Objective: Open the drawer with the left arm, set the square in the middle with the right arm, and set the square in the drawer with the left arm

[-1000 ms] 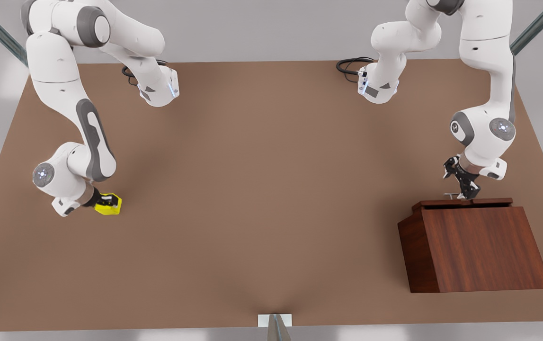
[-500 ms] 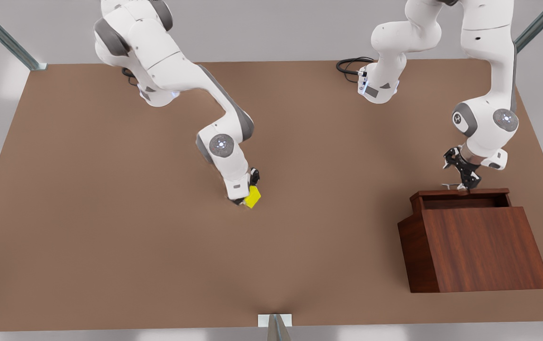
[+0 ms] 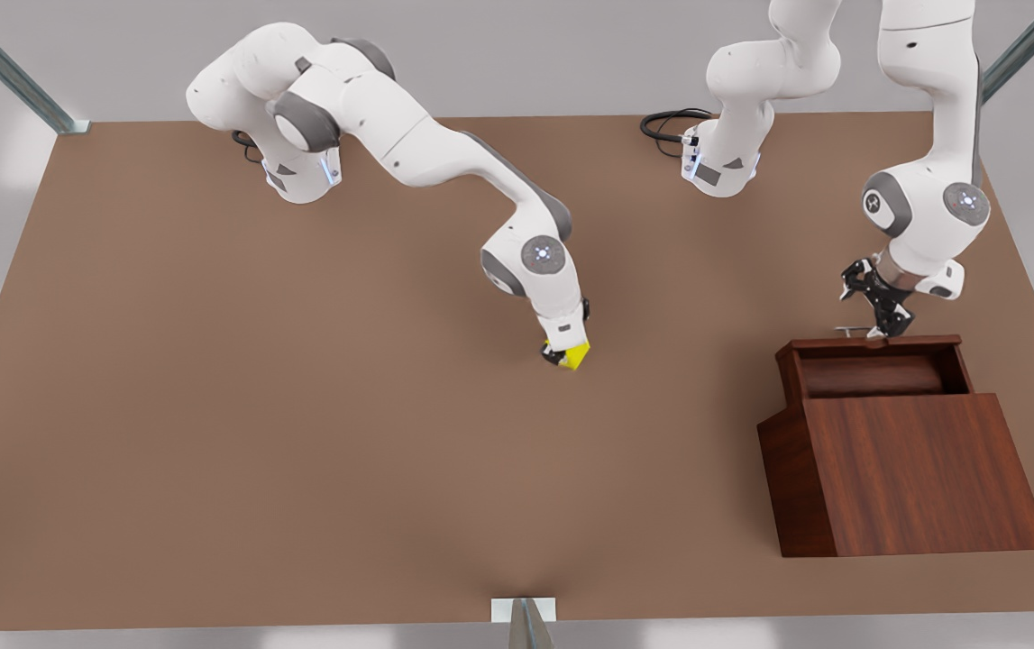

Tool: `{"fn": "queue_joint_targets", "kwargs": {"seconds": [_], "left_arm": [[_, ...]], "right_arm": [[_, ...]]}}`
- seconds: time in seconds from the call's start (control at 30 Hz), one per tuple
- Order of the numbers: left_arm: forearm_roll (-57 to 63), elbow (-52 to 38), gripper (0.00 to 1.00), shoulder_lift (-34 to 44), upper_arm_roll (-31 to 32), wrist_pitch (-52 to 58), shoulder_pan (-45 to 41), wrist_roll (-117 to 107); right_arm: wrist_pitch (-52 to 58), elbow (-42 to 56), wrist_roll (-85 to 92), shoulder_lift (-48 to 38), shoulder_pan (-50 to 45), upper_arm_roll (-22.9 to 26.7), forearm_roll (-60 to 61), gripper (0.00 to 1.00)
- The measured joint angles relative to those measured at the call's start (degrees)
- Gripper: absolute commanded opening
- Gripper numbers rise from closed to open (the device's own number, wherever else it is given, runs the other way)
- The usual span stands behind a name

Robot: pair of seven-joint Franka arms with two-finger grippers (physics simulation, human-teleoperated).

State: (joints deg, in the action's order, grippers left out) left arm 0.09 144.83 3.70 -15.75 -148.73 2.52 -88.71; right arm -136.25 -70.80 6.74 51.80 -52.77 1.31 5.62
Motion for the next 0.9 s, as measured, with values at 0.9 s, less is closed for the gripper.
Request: {"fn": "queue_joint_targets", "kwargs": {"seconds": [0.9], "left_arm": [[0.0, -42.3, 1.00, -16.4, 7.7, 22.2, -8.5, 30.7]], "right_arm": [[40.8, -11.1, -9.4, -43.7, 53.8, -2.8, -8.3, 1.00]]}}
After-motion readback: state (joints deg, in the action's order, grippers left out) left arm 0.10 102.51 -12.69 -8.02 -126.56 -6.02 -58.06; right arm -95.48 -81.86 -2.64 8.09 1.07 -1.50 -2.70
